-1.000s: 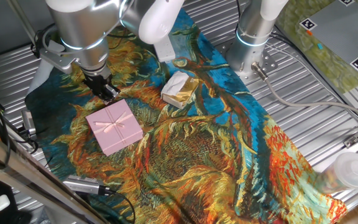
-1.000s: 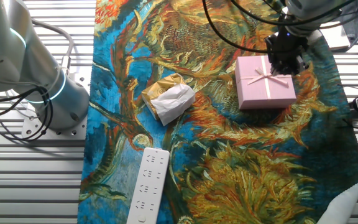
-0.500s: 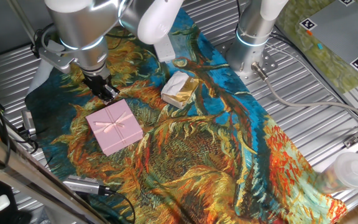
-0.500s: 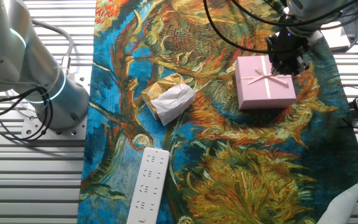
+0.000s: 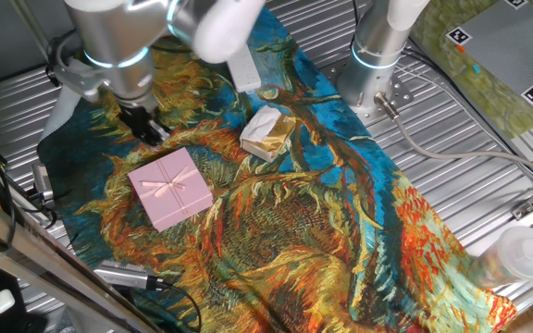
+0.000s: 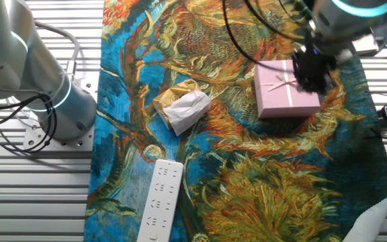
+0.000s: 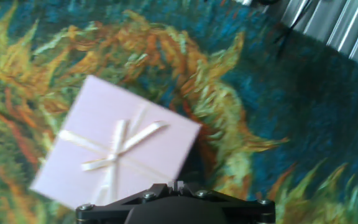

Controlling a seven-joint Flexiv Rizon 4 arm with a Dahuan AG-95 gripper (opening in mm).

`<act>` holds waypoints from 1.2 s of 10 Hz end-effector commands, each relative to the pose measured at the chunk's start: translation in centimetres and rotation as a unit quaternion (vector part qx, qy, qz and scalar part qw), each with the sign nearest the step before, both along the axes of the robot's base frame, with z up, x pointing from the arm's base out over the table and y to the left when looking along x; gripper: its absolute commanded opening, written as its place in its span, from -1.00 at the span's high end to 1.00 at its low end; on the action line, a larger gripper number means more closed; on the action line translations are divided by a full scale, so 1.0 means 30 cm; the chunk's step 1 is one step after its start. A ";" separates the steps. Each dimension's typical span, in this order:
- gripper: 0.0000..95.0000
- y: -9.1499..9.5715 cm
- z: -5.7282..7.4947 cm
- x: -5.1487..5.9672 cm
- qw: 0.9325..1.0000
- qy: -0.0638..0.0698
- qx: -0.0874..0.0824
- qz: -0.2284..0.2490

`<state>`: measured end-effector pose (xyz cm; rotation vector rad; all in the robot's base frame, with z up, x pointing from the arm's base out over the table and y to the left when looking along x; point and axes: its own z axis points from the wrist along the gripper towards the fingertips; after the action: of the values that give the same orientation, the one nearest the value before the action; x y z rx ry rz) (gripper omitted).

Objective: Slide the outer casing onto the gift box

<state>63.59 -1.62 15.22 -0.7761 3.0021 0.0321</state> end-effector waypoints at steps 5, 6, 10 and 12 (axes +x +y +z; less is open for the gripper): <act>1.00 -0.215 -0.085 0.128 0.996 0.002 0.000 0.084; 1.00 -0.230 -0.096 0.132 0.996 0.002 0.000 0.089; 1.00 -0.248 -0.124 0.129 0.997 0.004 -0.017 0.073; 1.00 -0.247 -0.125 0.128 0.998 0.004 -0.017 0.063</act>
<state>67.35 -9.04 11.47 -0.9727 2.9616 -0.0158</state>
